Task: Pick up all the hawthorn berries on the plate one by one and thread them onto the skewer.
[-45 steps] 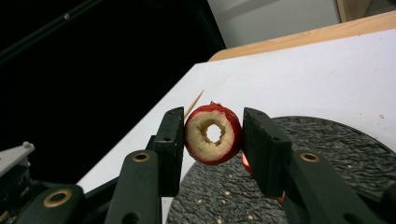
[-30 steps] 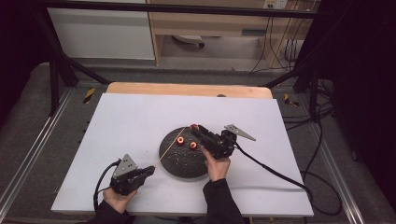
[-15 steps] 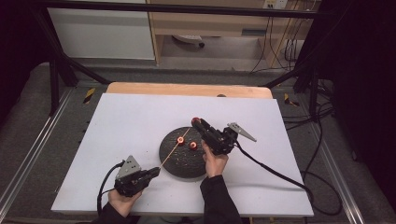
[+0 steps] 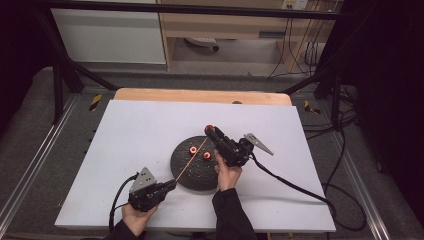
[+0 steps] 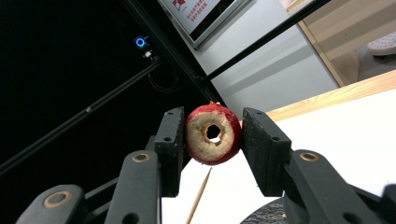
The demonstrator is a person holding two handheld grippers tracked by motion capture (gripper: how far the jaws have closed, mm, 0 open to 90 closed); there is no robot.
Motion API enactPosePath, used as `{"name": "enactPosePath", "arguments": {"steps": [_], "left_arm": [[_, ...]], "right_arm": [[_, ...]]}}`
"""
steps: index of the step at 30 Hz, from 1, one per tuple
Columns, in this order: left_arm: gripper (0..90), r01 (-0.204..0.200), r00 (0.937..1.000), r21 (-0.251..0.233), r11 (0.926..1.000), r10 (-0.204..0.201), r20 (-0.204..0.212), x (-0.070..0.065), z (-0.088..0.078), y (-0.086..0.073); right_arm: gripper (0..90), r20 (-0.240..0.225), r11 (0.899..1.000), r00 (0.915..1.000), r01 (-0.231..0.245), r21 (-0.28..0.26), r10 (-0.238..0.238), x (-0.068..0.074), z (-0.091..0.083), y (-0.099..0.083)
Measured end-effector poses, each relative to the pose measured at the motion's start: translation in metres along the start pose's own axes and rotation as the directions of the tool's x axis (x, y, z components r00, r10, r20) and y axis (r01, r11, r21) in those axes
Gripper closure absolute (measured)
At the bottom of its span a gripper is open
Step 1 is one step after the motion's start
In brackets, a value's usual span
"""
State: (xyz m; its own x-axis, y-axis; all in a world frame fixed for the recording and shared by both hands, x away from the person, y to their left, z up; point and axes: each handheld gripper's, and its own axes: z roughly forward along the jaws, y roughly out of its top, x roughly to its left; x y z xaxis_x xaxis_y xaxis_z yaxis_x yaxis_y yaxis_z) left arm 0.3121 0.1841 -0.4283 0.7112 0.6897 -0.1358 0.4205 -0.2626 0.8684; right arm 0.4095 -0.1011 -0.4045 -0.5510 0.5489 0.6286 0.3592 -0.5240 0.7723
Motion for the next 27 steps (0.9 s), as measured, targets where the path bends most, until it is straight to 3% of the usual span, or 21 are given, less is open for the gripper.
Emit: {"name": "enactPosePath", "arguments": {"steps": [12, 15, 27], "left_arm": [[87.6, 0.024, 0.9997, -0.019, 0.9995, -0.024, -0.001, -0.003, 0.002, 0.0], [87.7, 0.045, 0.999, -0.024, 0.9987, -0.045, 0.0, -0.004, 0.003, 0.0], [88.0, 0.085, 0.9959, -0.046, 0.9954, -0.086, -0.028, -0.014, 0.008, 0.006]], "right_arm": [[60.6, -0.008, 1.0, 0.9997, -0.023, -0.002, 0.023, -0.001, 0.001, -0.002], [60.6, -0.009, 0.999, 0.9993, -0.036, -0.002, 0.036, -0.001, 0.001, -0.004], [60.7, -0.013, 0.998, 0.9983, -0.057, -0.023, 0.057, 0.0, 0.001, -0.005]]}}
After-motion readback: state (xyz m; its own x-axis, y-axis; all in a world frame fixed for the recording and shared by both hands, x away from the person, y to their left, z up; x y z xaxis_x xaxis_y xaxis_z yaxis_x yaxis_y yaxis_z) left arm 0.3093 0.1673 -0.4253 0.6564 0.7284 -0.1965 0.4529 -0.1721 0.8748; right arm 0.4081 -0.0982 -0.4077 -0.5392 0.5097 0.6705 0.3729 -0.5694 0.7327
